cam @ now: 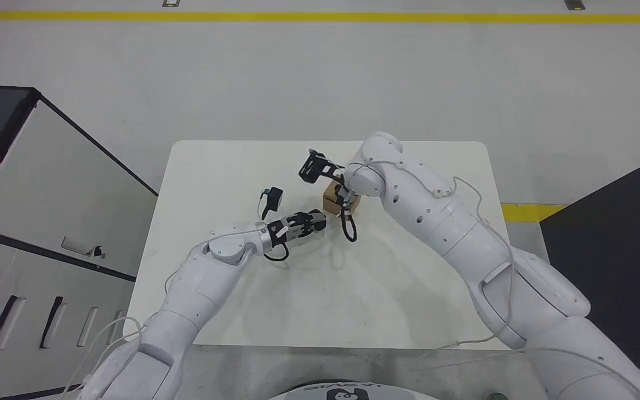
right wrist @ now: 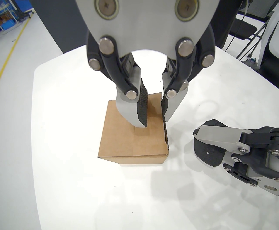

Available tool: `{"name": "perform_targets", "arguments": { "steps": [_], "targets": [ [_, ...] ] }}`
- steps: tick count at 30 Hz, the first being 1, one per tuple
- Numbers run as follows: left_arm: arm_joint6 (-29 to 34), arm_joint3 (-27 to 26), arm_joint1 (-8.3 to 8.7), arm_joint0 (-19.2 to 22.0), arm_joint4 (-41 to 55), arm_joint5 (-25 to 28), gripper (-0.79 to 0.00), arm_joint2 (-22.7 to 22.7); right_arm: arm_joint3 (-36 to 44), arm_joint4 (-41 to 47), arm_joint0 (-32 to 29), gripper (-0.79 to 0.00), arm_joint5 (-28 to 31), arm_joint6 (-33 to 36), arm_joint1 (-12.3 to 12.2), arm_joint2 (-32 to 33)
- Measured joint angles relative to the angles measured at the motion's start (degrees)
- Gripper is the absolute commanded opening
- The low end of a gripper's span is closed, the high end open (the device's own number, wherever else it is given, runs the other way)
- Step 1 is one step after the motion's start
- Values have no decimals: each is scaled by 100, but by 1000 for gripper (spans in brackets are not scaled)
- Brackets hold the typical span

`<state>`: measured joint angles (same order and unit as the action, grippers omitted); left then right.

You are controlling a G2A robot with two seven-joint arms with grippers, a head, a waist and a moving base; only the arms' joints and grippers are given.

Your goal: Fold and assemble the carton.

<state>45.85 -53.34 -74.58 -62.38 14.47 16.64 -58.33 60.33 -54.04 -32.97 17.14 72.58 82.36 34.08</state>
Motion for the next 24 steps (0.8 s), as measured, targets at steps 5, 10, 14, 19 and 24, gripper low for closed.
{"name": "perform_targets", "arguments": {
  "steps": [5, 10, 14, 19, 24],
  "targets": [
    [-4, 6, -1, 3, 6, 4, -785, -1, -16, -13, -8, -637, 12, 10, 8, 30],
    [7, 12, -2, 6, 4, -1, -785, 0, -25, -13, -16, -591, 32, 21, 18, 53],
    [5, 7, -3, 6, 2, 5, -785, 0, -58, 26, -23, -582, 63, 35, 25, 81],
    [1, 1, -4, 4, 0, -3, -785, 1, -76, 56, -22, -557, 75, -6, 23, 148],
    [9, -11, -5, 2, -3, -18, -785, 9, -2, 43, -46, -579, 63, -26, 2, 230]
  ]
}}
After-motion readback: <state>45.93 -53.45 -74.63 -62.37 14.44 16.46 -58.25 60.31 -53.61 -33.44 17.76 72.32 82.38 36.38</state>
